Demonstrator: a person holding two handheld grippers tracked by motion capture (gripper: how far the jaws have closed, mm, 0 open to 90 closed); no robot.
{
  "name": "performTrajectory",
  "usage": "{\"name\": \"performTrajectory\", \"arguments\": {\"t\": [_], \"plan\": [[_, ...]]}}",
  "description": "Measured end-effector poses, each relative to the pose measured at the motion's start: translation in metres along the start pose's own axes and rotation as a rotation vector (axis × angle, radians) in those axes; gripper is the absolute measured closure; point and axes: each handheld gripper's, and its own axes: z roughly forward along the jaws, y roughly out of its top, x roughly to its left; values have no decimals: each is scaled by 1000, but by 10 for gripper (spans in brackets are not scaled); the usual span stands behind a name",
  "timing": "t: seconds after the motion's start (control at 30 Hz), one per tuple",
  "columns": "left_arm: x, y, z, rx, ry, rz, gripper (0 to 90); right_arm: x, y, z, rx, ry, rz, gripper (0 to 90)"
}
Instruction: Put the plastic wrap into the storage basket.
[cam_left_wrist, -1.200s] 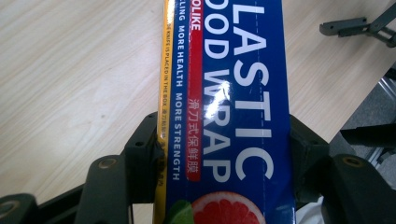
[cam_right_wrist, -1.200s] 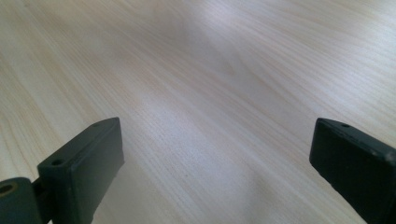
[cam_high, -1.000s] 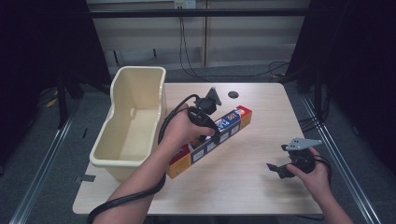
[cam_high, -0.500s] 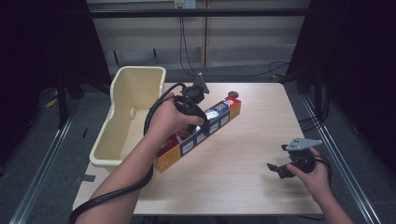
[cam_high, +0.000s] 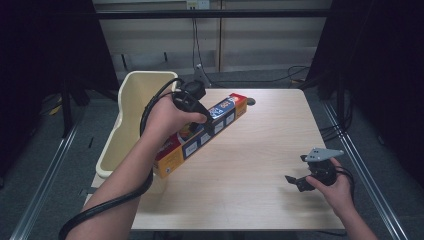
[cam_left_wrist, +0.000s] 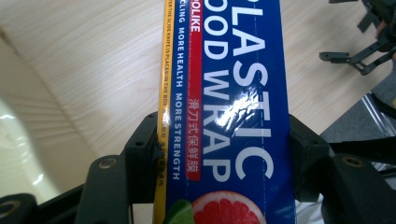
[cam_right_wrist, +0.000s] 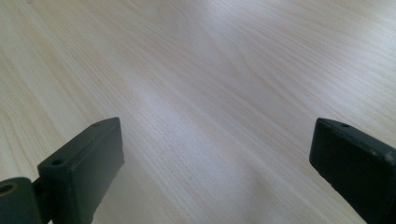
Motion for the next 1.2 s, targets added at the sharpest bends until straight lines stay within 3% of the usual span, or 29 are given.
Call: {"name": "performTrajectory", "arguments": {"t": [0.6, 1.2], "plan": [[19, -4, -27, -27, 23, -55, 407, 0, 0, 1, 5, -1, 1, 30], [33, -16, -53, -52, 56, -144, 408, 2, 0, 3, 10, 0, -6, 30]]}}
